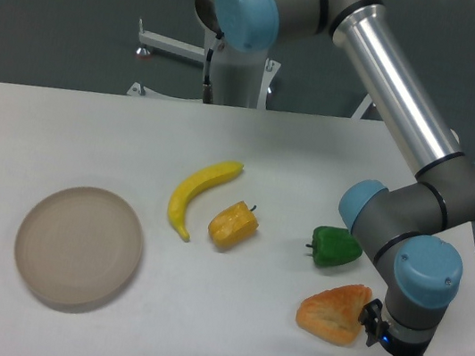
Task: Pick up the green pepper from the table
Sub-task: 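Raise the open gripper and move it over the green pepper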
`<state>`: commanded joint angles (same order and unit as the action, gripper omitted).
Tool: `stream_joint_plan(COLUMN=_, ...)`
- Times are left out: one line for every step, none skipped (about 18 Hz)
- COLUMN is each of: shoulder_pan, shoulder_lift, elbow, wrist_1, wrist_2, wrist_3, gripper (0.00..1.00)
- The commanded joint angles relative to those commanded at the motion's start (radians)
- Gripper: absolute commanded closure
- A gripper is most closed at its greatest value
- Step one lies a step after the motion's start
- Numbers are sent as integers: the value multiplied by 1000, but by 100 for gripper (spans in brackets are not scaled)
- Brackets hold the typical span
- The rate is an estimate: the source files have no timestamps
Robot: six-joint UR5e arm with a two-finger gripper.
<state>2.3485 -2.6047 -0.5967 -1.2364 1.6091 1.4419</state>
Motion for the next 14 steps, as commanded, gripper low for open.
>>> stream_joint_plan(shoulder_pan=0, shoulder_lift=0, elbow=0, wrist_1=0, wrist_2=-2, wrist_3=0, gripper=0)
stream_joint_plan(shoulder_pan=0, shoulder_lift=3, elbow=-2, wrist_1=-2, wrist_2=-3, wrist_3=2, gripper=0)
stream_joint_plan(shoulder_pan=2, shoulder_lift=9, elbow=-3, wrist_1=-5, wrist_2=-11, wrist_3=2, gripper=0)
stream_joint_plan(shoulder_pan=5, shoulder_lift=17, elbow=-11, wrist_1=-9, wrist_2=-21, wrist_3=2, gripper=0)
stream_joint_plan(shoulder_pan=5, shoulder_lift=26, elbow=-17, wrist_1=-14, wrist_2=-23, wrist_3=2, gripper=0)
stream_joint_plan(shoulder_pan=5, shoulder_lift=29, elbow=-18, wrist_1=-23, wrist_2=-23, wrist_3=2, gripper=0)
stream_joint_plan(shoulder_pan=5, shoulder_lift=44, elbow=-24, wrist_1=-52, wrist_2=-23, wrist_3=2, gripper=0)
stream_joint_plan(shoulder_pan=5, shoulder_lift=49, elbow=-31, wrist_1=-58, wrist_2=-23, wrist_3=2, gripper=0)
stream_joint_plan(shoulder_pan=5, shoulder_lift=58, elbow=-41, wrist_1=-60, wrist_2=-23, wrist_3=2, gripper=0)
stream_joint_plan(shoulder_pan=5, shoulder_lift=67, elbow=-57, wrist_1=-60, wrist_2=-23, wrist_3=5, gripper=0)
stream_joint_plan(shoulder_pan=5, shoulder_lift=83, elbow=-75, wrist_1=-60, wrist_2=-23, wrist_3=8, gripper=0)
stream_joint_plan(shoulder_pan=5, shoulder_lift=98, elbow=-95, wrist_1=-63, wrist_2=-23, wrist_3=11, gripper=0)
stream_joint_plan(shoulder_pan=5, shoulder_lift=115, elbow=-118, wrist_1=-66, wrist_2=-23, wrist_3=15, gripper=0)
stream_joint_plan(shoulder_pan=9, shoulder_lift=135, elbow=-144, wrist_1=-71, wrist_2=-23, wrist_3=15, gripper=0)
